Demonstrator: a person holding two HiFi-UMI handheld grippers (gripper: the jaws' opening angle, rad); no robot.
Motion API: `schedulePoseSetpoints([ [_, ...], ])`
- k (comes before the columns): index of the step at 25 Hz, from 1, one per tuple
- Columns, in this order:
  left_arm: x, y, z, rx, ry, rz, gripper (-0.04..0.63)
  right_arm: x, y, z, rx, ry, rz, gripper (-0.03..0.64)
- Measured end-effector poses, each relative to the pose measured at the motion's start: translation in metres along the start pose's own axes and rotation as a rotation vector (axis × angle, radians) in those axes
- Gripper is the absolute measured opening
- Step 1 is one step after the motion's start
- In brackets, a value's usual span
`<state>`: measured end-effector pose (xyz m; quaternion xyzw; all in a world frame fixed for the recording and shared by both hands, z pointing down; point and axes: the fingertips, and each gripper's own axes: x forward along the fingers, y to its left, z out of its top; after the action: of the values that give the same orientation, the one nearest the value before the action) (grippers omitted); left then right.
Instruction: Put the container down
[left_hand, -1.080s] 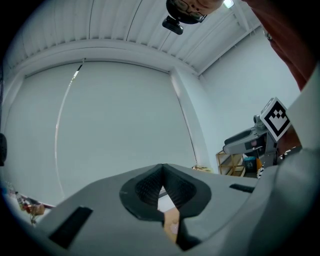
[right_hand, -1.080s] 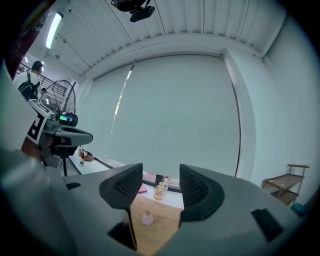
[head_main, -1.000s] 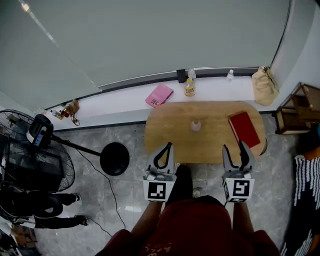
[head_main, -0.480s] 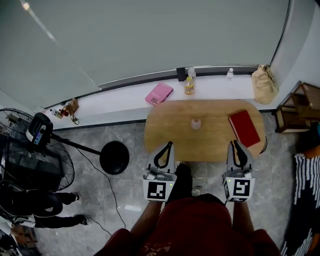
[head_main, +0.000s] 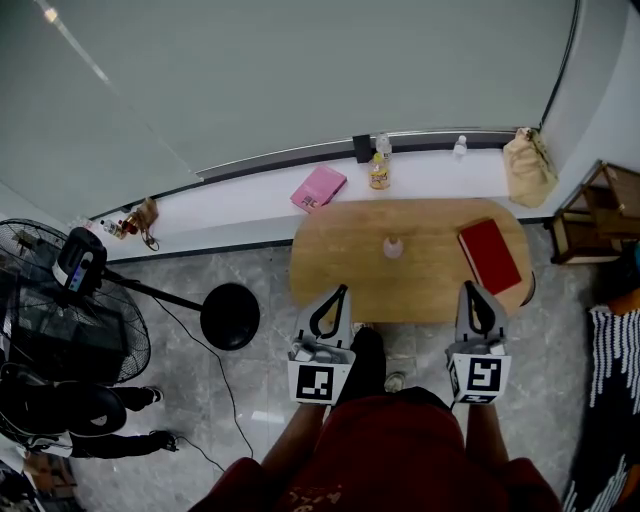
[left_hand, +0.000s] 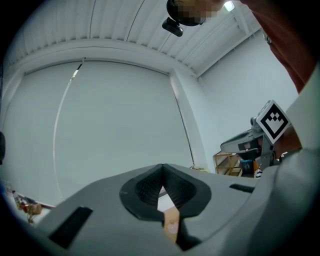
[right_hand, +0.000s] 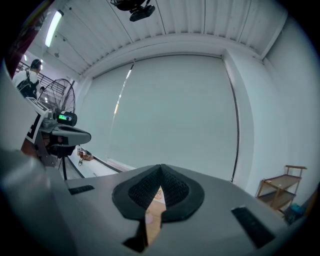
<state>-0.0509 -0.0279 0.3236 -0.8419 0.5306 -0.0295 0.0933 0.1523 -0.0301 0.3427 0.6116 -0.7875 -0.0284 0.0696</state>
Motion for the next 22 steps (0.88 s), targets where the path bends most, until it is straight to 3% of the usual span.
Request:
schedulePoseSetpoints([
  [17,-0.004,0.006,0.001,-0.013,-0.002,0.019,0.005,0.001,-0.003,0.013,-0.028,-0.023,-0.007,-0.002],
  [22,-0.010,0.003,-0.002,-0.010,0.009,0.024,0.005,-0.003,-0.002,-0.001,-0.035,0.030,0.002,-0.002],
])
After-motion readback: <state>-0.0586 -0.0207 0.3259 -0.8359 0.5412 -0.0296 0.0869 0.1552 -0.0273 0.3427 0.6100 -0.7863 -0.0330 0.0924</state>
